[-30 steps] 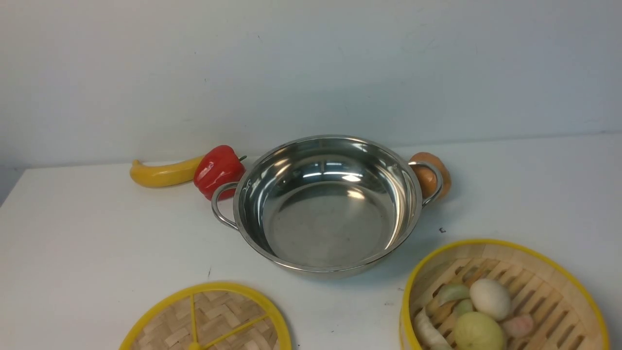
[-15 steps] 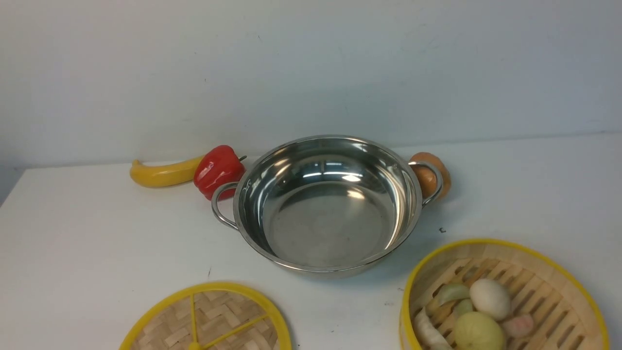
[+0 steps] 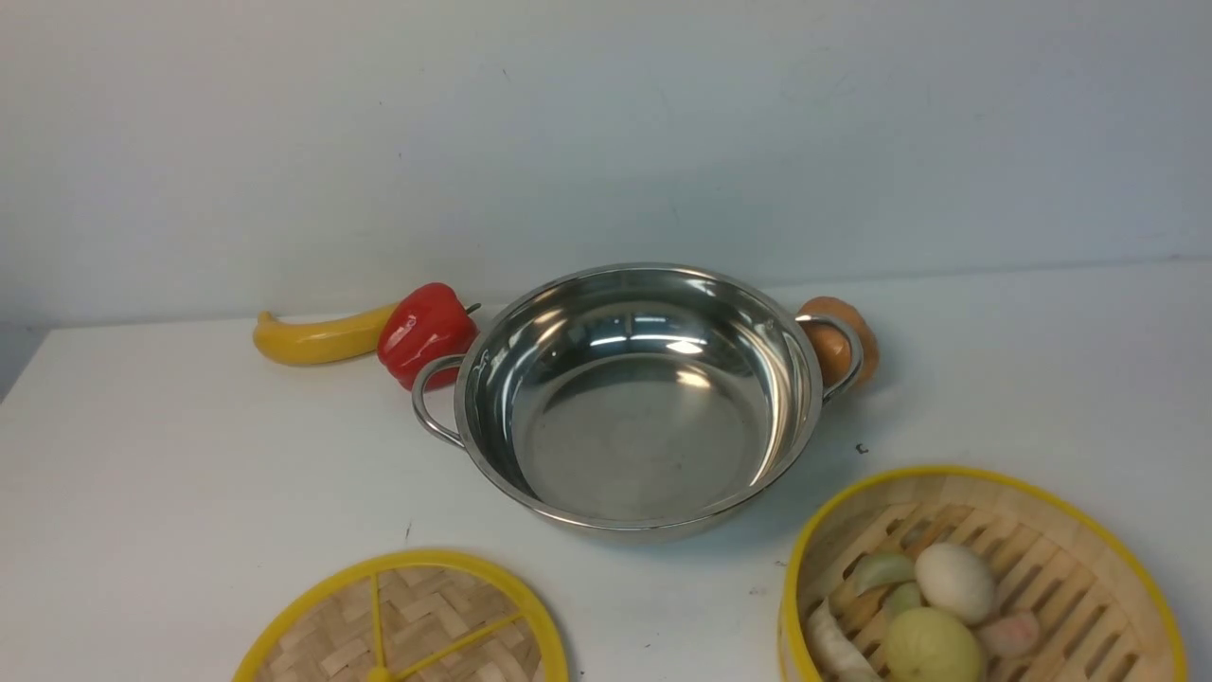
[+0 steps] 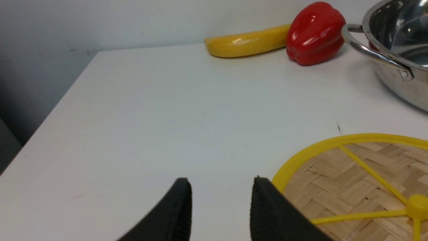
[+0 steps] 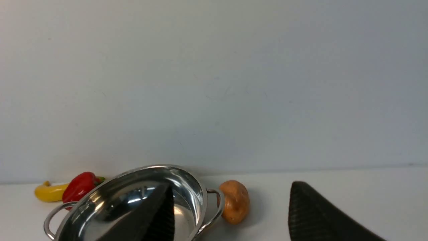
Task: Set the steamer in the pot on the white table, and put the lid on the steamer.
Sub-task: 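Reach for and grasp the rim of the bamboo steamer holding the buns with the right gripper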
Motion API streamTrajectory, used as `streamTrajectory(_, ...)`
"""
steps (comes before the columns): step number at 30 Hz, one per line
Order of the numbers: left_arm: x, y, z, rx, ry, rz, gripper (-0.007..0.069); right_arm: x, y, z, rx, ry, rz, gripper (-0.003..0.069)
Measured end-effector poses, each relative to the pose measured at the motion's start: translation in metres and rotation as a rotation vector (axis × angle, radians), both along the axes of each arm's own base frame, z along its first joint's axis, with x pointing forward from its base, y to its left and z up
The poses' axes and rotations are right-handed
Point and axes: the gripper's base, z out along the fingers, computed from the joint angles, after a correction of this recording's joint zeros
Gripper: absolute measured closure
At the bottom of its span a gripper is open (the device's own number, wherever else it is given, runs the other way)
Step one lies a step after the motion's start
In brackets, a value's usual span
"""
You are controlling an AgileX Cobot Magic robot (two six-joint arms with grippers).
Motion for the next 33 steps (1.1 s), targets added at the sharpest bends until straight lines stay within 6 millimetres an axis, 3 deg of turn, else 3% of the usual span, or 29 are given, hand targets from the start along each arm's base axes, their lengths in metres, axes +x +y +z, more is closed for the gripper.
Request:
streamTrajectory(18,0.0,0.0,0.0,0.0,0.0,0.0,0.0384,-0.005,0.01,-0.008,-0.053,0.09,0.127,0.0211)
streamTrajectory(26,0.0,0.0,0.0,0.0,0.0,0.0,0.0384,-0.003,0.015,-0.005,0.034,0.092,0.166,0.0211)
streamTrajectory(33,0.0,0.0,0.0,0.0,0.0,0.0,0.0384,-0.003,0.023,-0.021,-0.009,0.286,0.296,0.0211)
